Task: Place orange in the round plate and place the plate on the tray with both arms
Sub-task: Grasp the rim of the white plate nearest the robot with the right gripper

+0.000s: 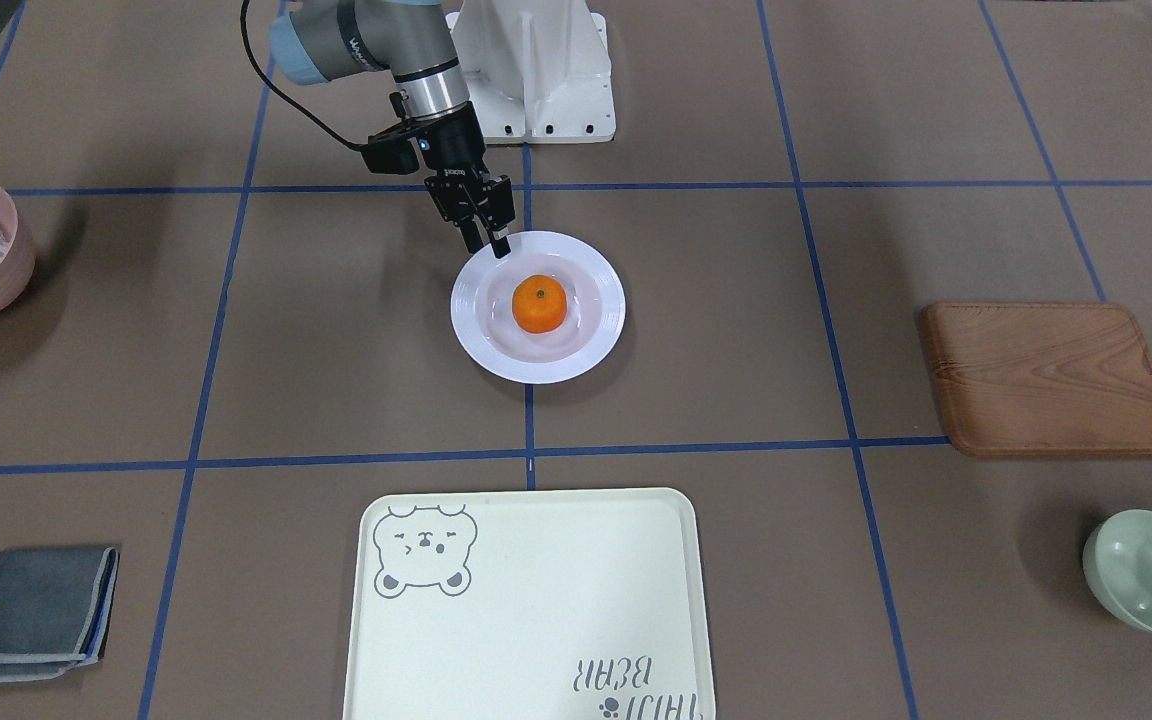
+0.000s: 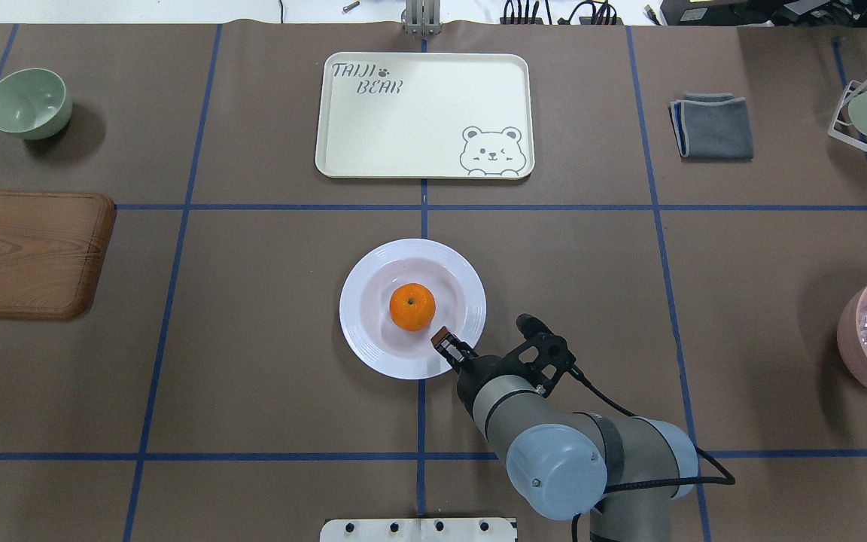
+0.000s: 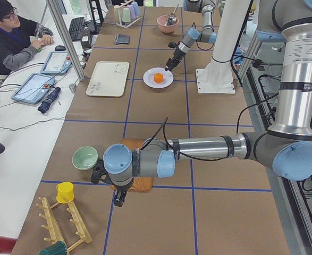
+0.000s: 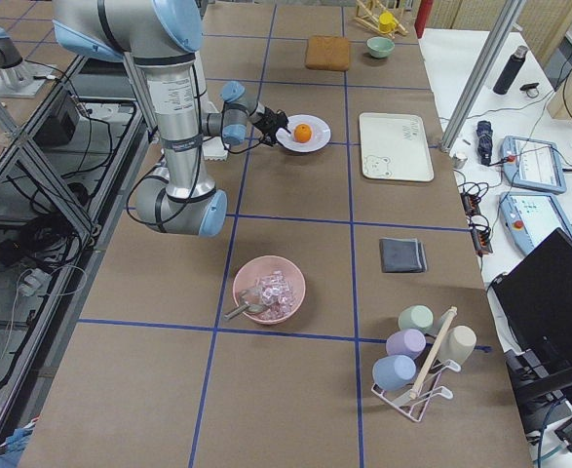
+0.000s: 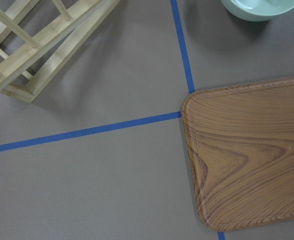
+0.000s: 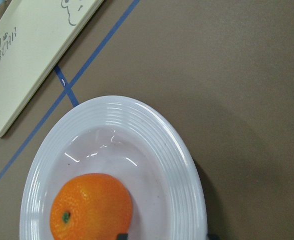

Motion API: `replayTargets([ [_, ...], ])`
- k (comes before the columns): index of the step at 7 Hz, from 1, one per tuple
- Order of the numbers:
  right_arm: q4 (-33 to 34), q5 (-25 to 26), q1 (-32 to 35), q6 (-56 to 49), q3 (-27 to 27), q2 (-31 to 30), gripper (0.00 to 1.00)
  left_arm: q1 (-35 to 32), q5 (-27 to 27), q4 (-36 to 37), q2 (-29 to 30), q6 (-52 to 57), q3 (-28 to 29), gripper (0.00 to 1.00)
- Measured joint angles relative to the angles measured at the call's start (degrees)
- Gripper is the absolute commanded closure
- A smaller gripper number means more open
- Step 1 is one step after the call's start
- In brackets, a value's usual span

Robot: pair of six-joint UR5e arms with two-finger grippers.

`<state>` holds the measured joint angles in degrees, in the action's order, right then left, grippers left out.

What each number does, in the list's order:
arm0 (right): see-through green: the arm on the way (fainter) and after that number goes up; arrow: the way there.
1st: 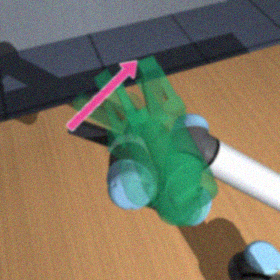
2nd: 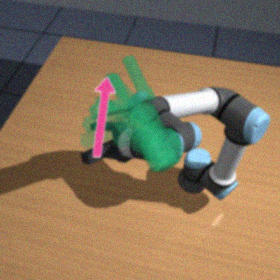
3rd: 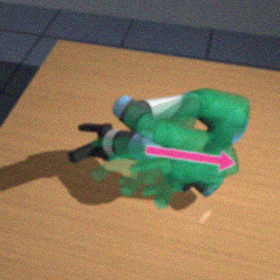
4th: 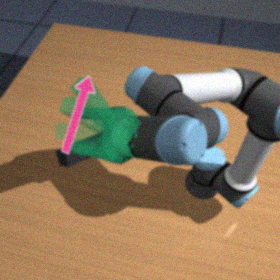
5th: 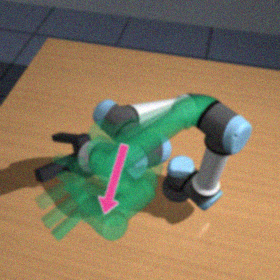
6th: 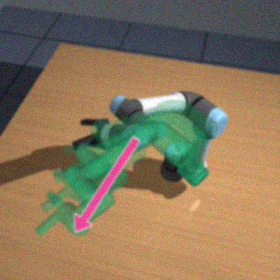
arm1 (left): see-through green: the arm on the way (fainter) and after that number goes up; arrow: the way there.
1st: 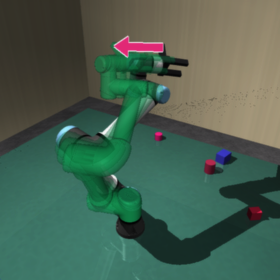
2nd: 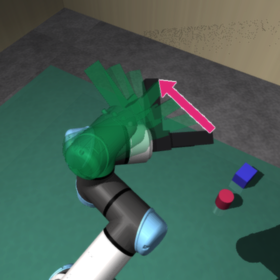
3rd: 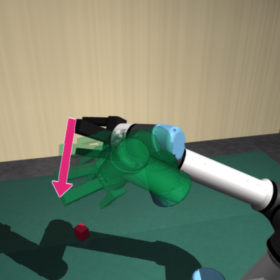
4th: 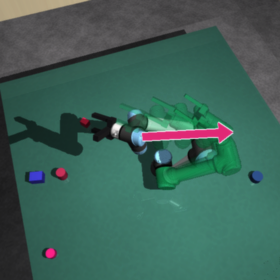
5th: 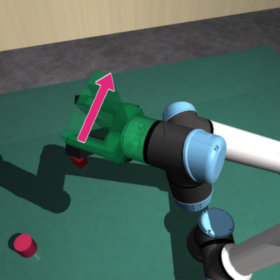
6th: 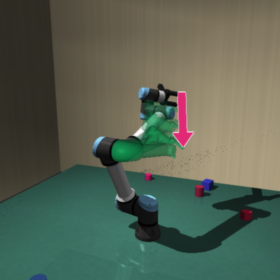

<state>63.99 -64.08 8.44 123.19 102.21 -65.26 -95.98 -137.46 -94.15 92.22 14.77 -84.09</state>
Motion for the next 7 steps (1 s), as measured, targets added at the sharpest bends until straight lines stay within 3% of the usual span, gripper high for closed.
replayTargets([
  [4,0.01,-0.32,0.76,-0.21,-2.96,1.92,0.39,0.0,0.0,-0.06,-0.05,0.08,0.14,0.01],
  [6,0.11,-0.3,0.79,-0.17,-3.68,2.17,0.43,0.0,0.0,-0.06,-0.39,0.11,0.04,0.01],
  [7,0.11,-0.32,0.79,-0.15,-4.07,2.21,0.5,0.0,0.0,-0.06,-0.46,0.15,0.0,0.01],
])
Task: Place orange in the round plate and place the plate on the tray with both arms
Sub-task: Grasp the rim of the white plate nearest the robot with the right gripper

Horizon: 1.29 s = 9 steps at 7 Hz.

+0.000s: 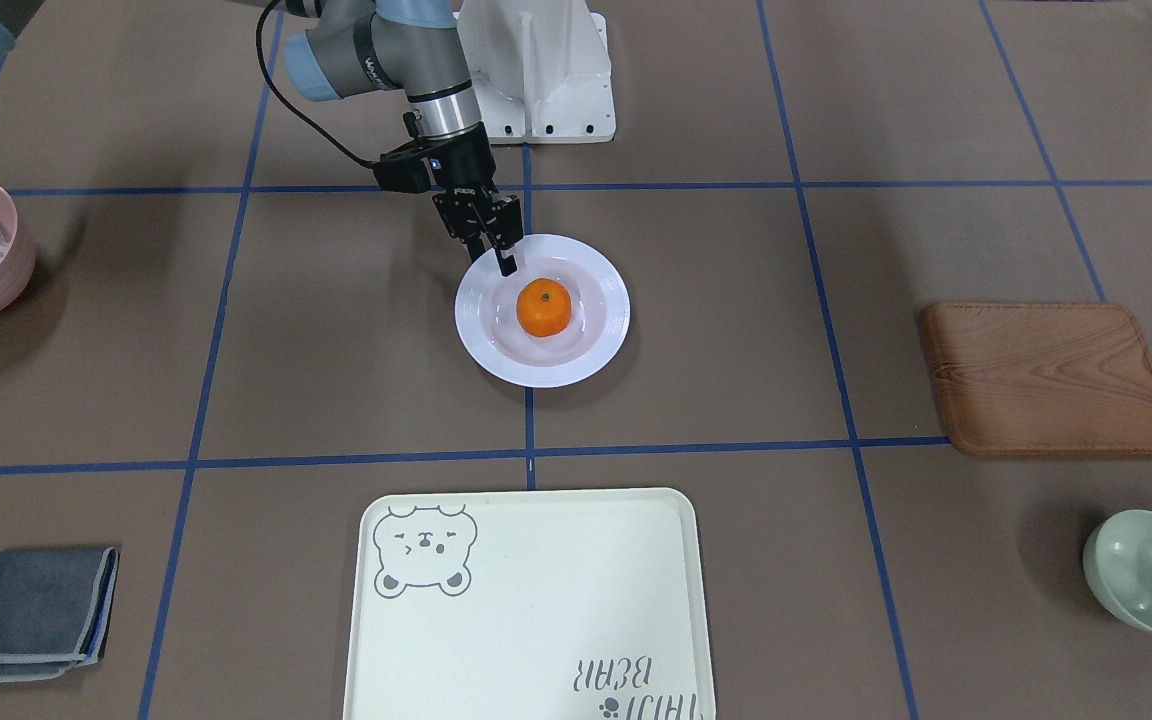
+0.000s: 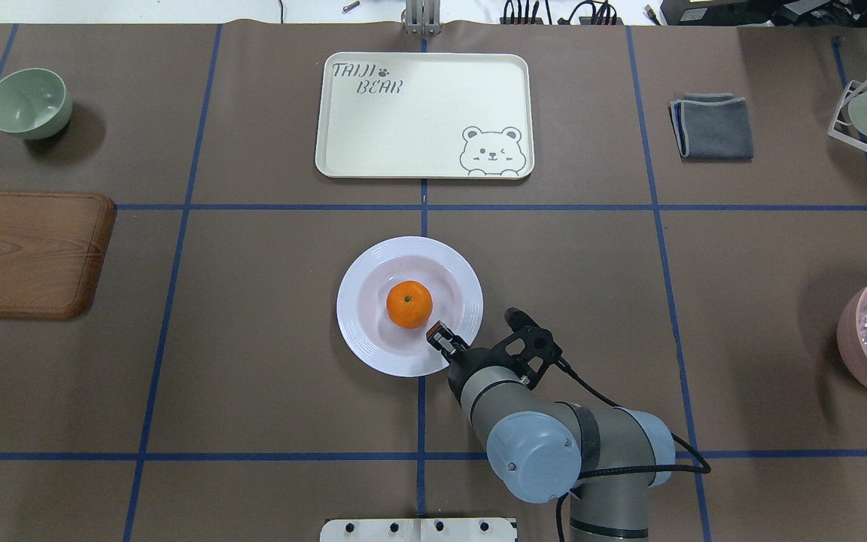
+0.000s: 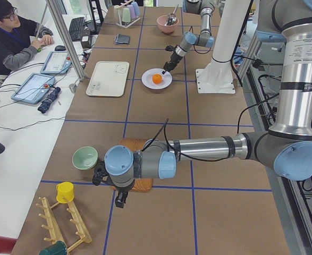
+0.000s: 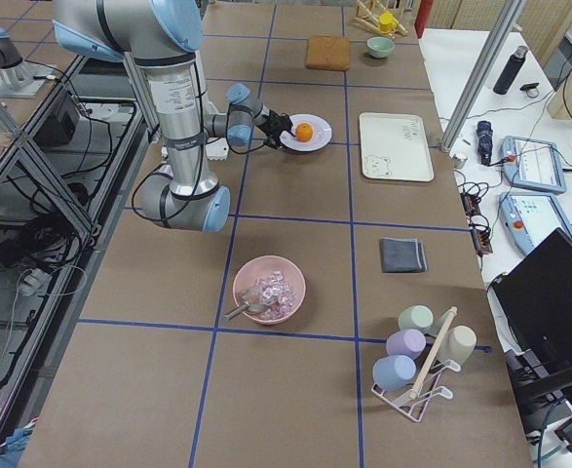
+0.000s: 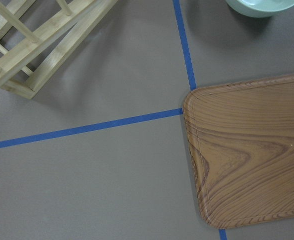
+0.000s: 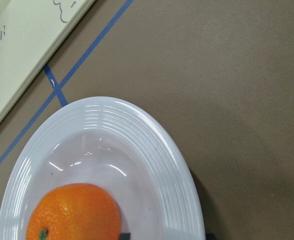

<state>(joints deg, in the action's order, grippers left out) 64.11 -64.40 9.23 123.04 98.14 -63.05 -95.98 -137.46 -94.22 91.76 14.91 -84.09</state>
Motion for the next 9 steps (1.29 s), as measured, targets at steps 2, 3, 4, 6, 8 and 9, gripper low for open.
replayTargets([
  [2,0.01,-0.02,0.03,0.01,-0.2,0.23,0.78,0.0,0.0,-0.02,-0.15,0.05,-0.05,0.01],
  [3,0.07,-0.02,0.06,-0.01,-0.22,0.42,0.81,0.0,0.0,-0.06,-0.28,0.08,-0.08,0.01],
  [4,0.13,-0.04,0.08,-0.04,-0.35,0.52,0.96,0.0,0.0,-0.08,-0.38,0.1,-0.09,0.01],
  [6,0.04,-0.08,0.1,-0.04,-0.96,0.61,1.0,0.0,0.0,-0.05,-0.43,0.11,-0.14,0.01],
  [8,-0.24,-0.04,0.33,0.08,-0.6,0.6,1.0,0.0,0.0,-0.08,-0.44,0.14,-0.15,0.01],
  [9,-0.39,-0.06,0.83,0.11,0.38,0.61,1.0,0.0,-0.02,-0.09,-0.44,0.17,-0.17,0.01],
])
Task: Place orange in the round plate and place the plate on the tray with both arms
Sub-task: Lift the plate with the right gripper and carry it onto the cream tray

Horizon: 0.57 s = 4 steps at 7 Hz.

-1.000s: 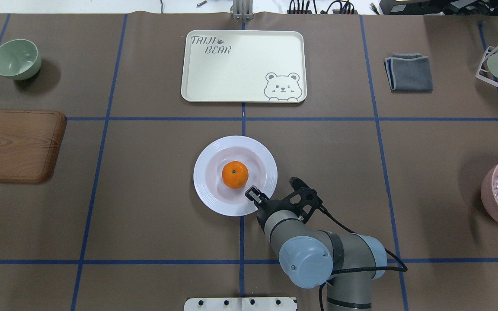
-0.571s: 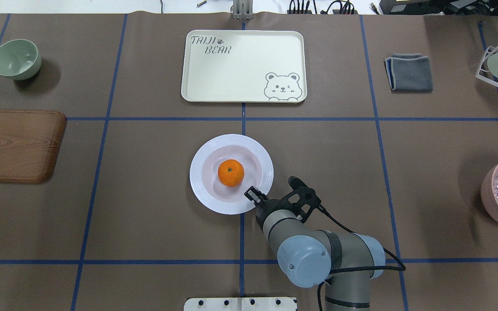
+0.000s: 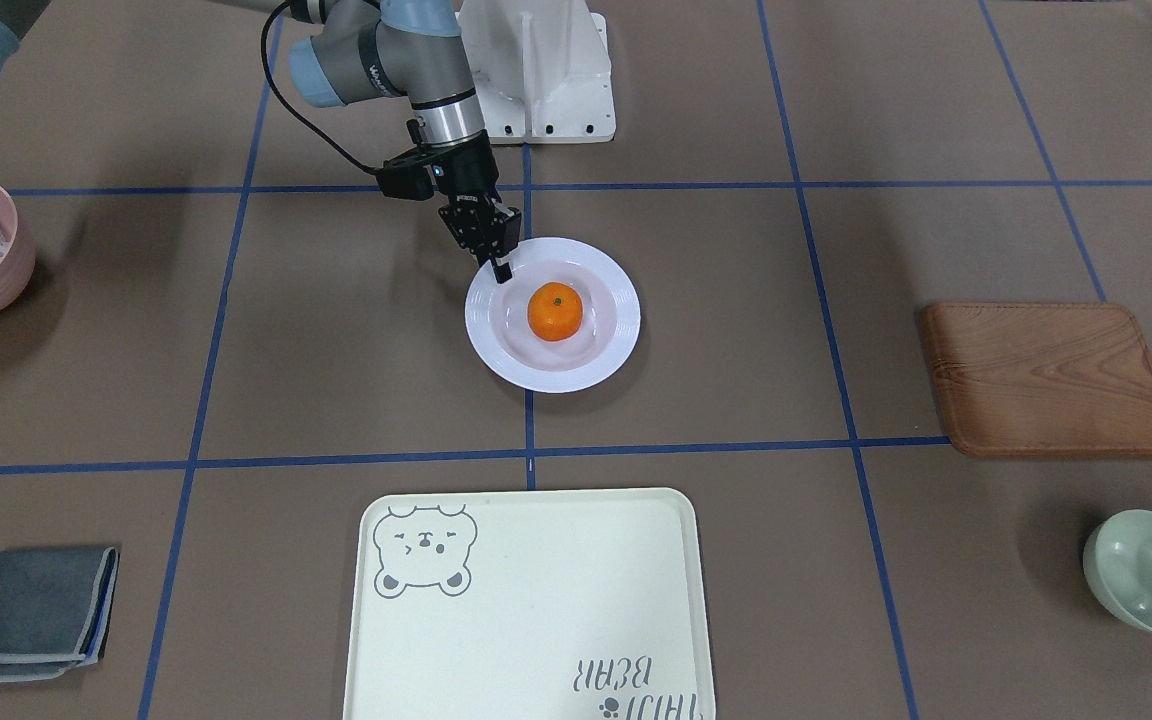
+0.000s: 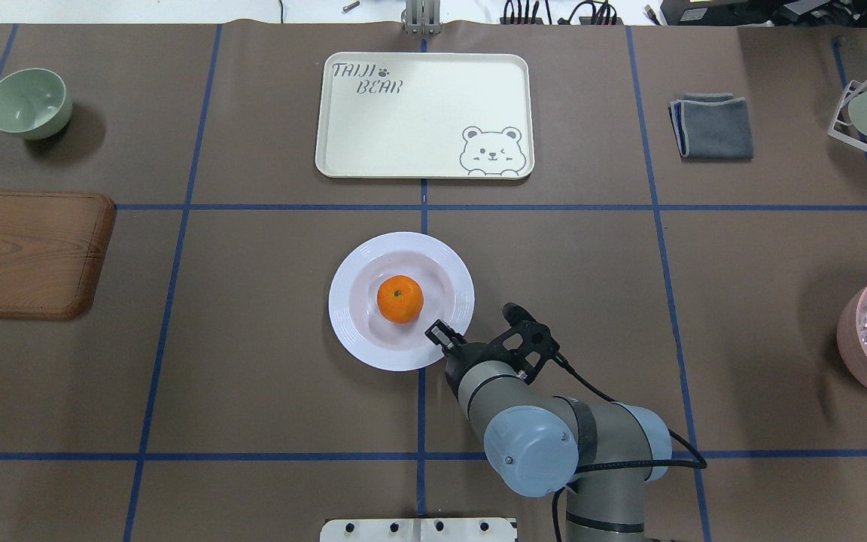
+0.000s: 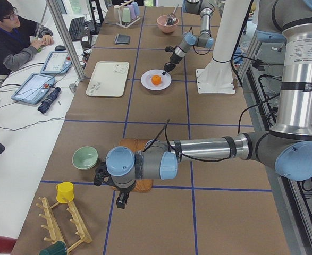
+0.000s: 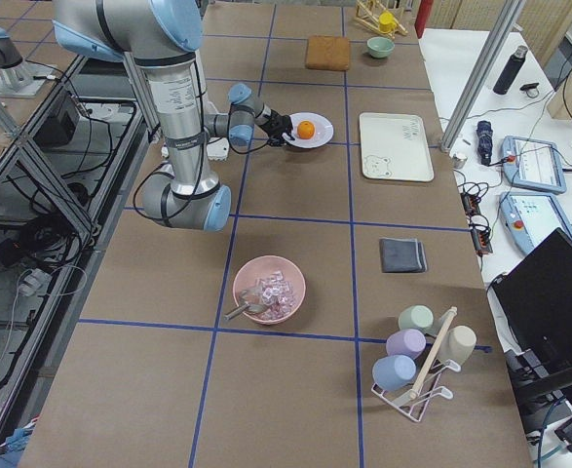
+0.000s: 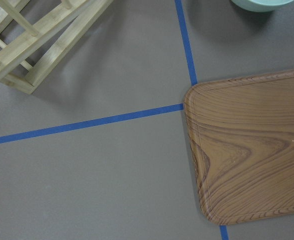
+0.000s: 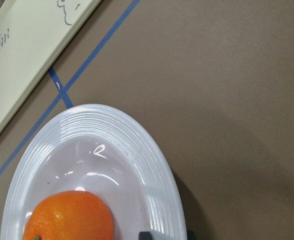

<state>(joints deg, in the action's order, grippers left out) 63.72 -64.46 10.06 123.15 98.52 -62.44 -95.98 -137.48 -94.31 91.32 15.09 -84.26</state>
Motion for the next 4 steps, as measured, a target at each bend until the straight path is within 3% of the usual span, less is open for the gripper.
replayTargets([
  [4,-4.71,0.79,1.32,0.8,2.88,-0.92,1.0,0.0,-0.02,0.0,0.08,0.03,-0.18,0.01],
])
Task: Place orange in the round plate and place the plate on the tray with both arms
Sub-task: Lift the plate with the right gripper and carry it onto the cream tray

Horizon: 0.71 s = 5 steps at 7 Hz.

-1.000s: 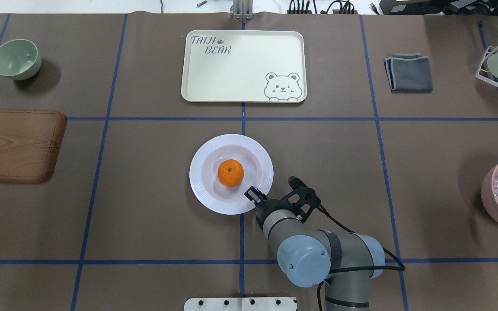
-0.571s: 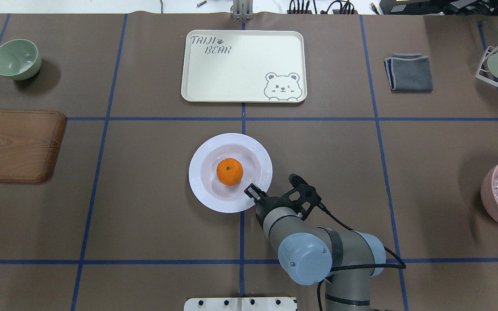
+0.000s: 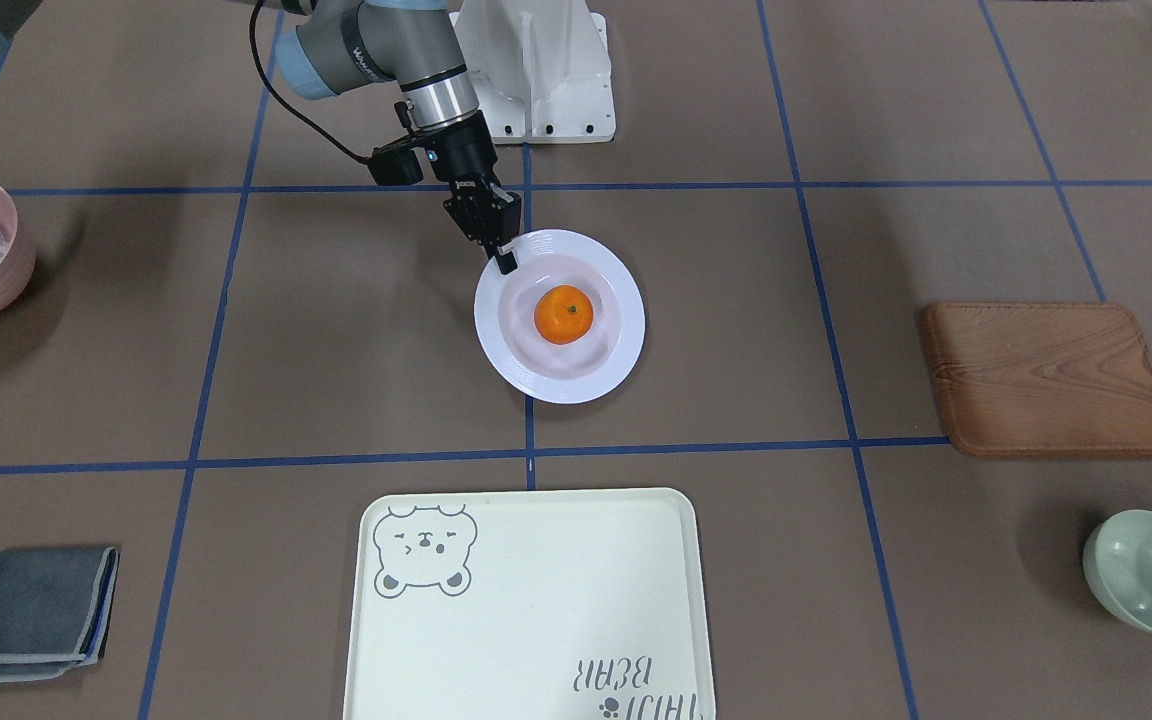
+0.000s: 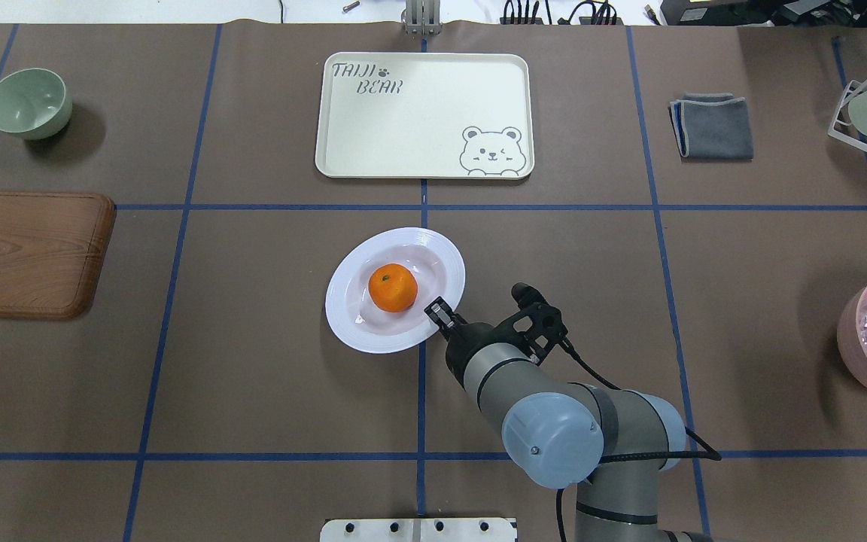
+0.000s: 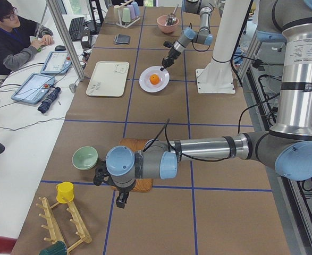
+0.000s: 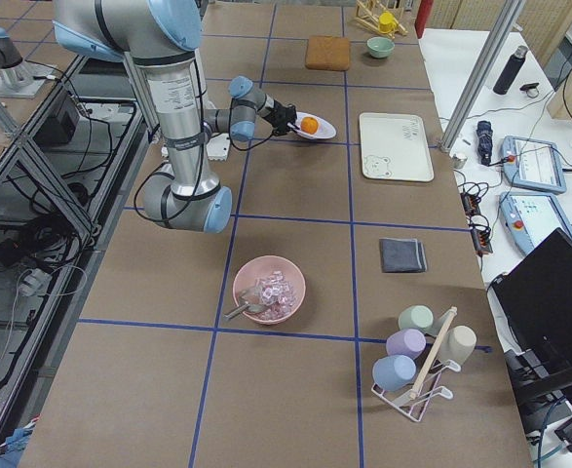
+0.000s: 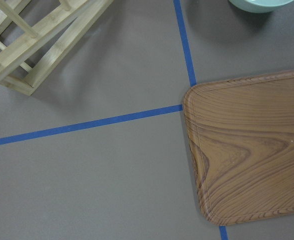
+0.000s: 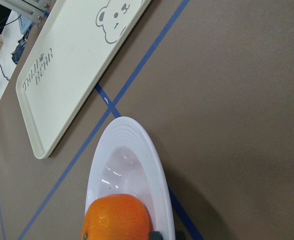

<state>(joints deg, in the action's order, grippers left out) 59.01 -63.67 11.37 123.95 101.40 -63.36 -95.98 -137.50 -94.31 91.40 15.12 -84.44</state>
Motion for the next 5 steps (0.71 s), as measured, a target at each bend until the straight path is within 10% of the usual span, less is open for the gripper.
replayTargets([
  [5,-6.0,1.1,1.06,0.14,1.29,-0.79,1.0,0.0,-0.05,0.0,0.09,-0.09,-0.2,0.01],
])
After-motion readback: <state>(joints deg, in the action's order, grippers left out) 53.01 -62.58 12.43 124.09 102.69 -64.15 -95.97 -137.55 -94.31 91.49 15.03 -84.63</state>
